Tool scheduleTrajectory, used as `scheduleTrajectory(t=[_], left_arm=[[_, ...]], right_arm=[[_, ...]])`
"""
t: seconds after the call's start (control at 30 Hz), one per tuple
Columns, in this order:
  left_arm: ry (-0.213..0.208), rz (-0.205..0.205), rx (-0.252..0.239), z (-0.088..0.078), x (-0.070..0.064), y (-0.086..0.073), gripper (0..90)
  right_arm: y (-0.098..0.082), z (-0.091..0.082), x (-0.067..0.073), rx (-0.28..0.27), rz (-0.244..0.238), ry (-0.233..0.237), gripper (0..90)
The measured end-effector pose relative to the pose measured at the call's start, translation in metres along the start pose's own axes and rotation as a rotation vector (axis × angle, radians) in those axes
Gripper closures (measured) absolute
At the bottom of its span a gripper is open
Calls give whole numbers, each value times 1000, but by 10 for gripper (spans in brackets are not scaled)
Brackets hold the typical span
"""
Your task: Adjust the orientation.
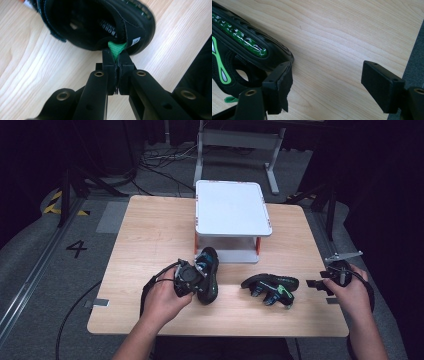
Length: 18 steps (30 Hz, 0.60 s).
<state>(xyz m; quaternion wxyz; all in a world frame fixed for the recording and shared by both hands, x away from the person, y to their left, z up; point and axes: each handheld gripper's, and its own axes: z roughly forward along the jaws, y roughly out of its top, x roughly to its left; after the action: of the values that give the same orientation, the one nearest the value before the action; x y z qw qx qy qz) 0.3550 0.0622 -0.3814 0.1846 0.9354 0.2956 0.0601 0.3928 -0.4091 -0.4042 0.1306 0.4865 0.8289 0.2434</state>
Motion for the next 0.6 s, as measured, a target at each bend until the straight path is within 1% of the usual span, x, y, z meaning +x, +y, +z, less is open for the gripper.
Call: scheduleTrajectory(t=[0.07,0.13,0.2,0.27,0.3,0.33,0.37,0.43,0.57,0.6], left_arm=[[-19,19,-9,3,-4,8,873],[-23,31,-11,7,-7,15,872],[-33,52,-7,10,-10,22,871],[-53,60,2,13,-12,28,870],[-60,62,5,15,-13,31,870],[-73,69,17,16,-15,34,869],[-85,70,14,17,-17,35,869],[-89,78,22,20,-20,39,868],[-130,112,46,29,-30,47,867],[-130,112,46,29,-30,47,867]], right_arm=[[-1,0,0,3,1,0,261],[-2,0,1,3,0,-4,261],[-2,0,2,4,-1,0,262],[-3,0,3,5,-6,-2,262],[-3,0,3,7,-2,-3,262],[-4,0,3,6,-2,-1,261],[-4,0,3,6,-1,-2,262],[-6,-1,2,9,0,-3,262],[-8,-1,2,12,2,-5,262],[-8,-1,2,12,2,-5,262]])
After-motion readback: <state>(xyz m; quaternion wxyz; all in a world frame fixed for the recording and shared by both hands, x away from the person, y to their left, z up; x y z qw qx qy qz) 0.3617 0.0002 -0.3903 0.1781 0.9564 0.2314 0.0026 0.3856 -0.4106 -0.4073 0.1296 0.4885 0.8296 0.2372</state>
